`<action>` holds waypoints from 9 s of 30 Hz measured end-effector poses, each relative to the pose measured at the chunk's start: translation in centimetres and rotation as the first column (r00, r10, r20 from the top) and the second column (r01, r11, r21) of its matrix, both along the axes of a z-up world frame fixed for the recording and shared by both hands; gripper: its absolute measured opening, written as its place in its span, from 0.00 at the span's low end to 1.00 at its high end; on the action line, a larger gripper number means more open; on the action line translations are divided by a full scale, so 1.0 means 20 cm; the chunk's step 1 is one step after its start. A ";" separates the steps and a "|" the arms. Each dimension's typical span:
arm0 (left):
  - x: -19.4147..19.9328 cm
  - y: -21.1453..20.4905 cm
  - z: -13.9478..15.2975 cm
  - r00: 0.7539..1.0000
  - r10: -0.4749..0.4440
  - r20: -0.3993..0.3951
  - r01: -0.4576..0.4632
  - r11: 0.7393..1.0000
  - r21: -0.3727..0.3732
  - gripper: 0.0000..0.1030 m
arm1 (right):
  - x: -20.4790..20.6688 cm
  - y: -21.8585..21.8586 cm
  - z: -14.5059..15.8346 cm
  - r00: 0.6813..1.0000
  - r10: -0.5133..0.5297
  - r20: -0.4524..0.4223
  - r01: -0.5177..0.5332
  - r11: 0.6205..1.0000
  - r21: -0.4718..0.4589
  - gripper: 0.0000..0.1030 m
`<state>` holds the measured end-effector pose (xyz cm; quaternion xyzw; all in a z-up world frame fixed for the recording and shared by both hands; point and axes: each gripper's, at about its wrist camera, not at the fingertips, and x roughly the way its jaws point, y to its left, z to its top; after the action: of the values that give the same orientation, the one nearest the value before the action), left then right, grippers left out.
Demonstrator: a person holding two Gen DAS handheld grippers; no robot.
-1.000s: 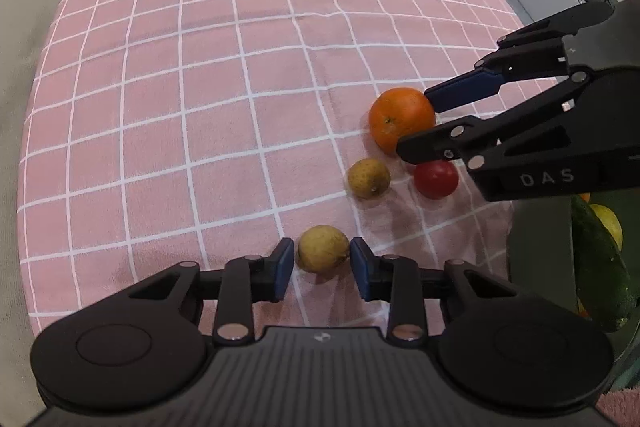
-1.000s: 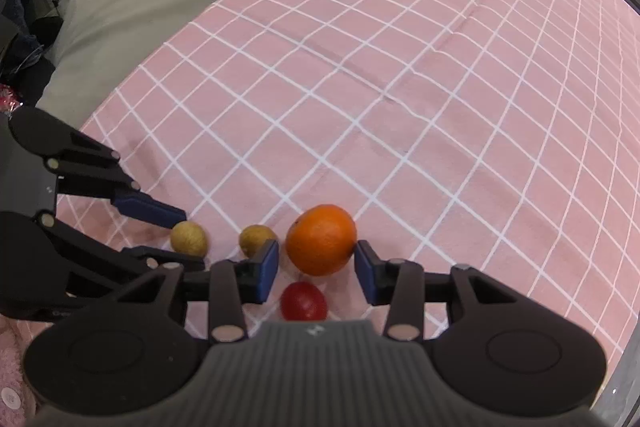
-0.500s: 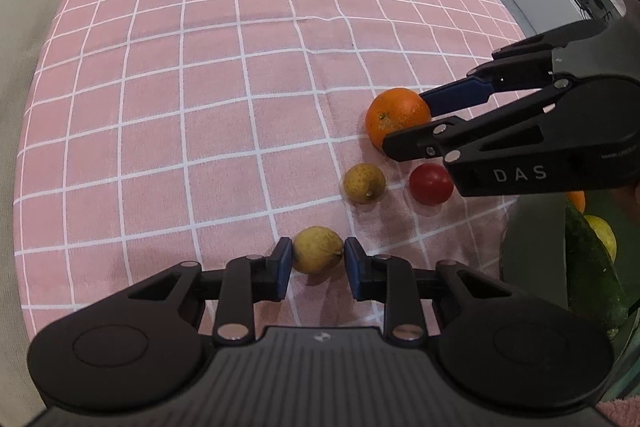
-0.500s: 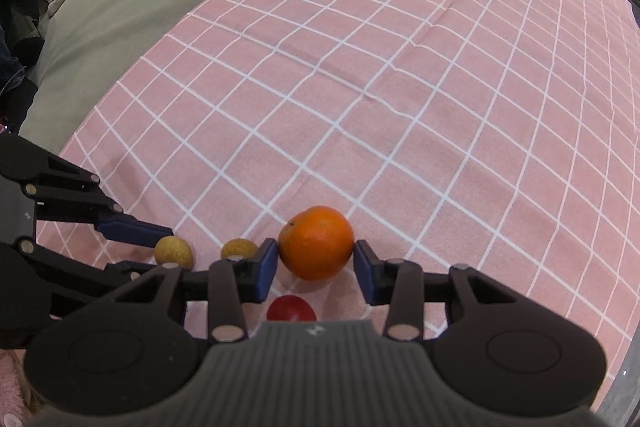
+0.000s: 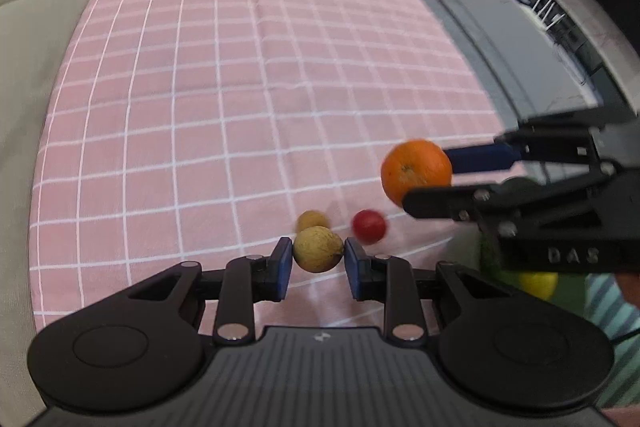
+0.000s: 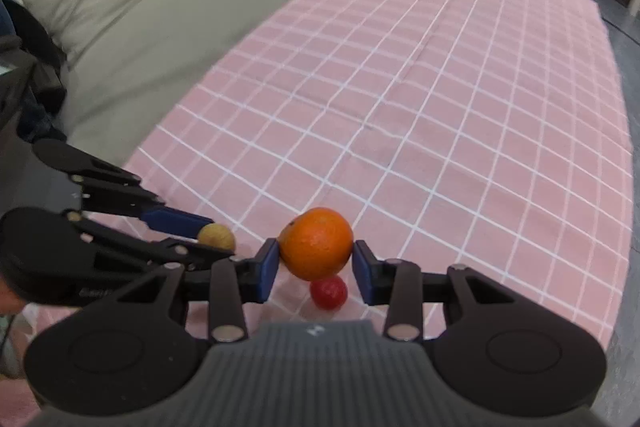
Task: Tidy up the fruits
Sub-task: 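Grasp a small yellow-brown fruit with the left tool while the right tool grasps an orange, then carry both held fruits over the colander and open both tools to drop them, then move both tools back from the colander toward the last two fruits, then grasp the red fruit with the right tool while the left tool grasps the small brown fruit, then carry both fruits over the colander and lower them in with both tools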
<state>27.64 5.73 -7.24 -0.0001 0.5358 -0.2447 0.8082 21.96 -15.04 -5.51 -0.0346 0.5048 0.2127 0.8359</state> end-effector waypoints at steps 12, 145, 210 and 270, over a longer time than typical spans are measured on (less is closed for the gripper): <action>-0.26 -0.29 0.28 0.979 -0.174 0.109 0.183 0.979 -0.089 0.30 | -0.50 -0.31 0.29 0.987 -0.127 0.100 0.129 0.992 -0.010 0.36; -0.20 -0.07 0.01 0.982 -0.058 0.180 0.043 0.995 0.089 0.47 | -0.12 0.01 0.01 0.993 0.107 0.056 -0.100 0.989 -0.111 0.43; -0.05 -0.04 0.20 0.990 0.097 0.105 -0.082 0.987 -0.142 0.26 | -0.16 -0.06 0.07 0.996 0.026 0.082 -0.027 1.000 0.001 0.21; -0.58 -0.83 -0.21 0.859 -0.500 -0.113 0.510 0.854 0.098 0.27 | -0.77 -0.56 -0.12 0.983 0.018 -0.181 -0.044 0.989 -0.140 0.22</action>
<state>16.08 -10.77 -11.42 0.1809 0.5645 -0.4139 0.6908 6.63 -26.22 -7.97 -0.0834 0.5912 0.1911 0.7791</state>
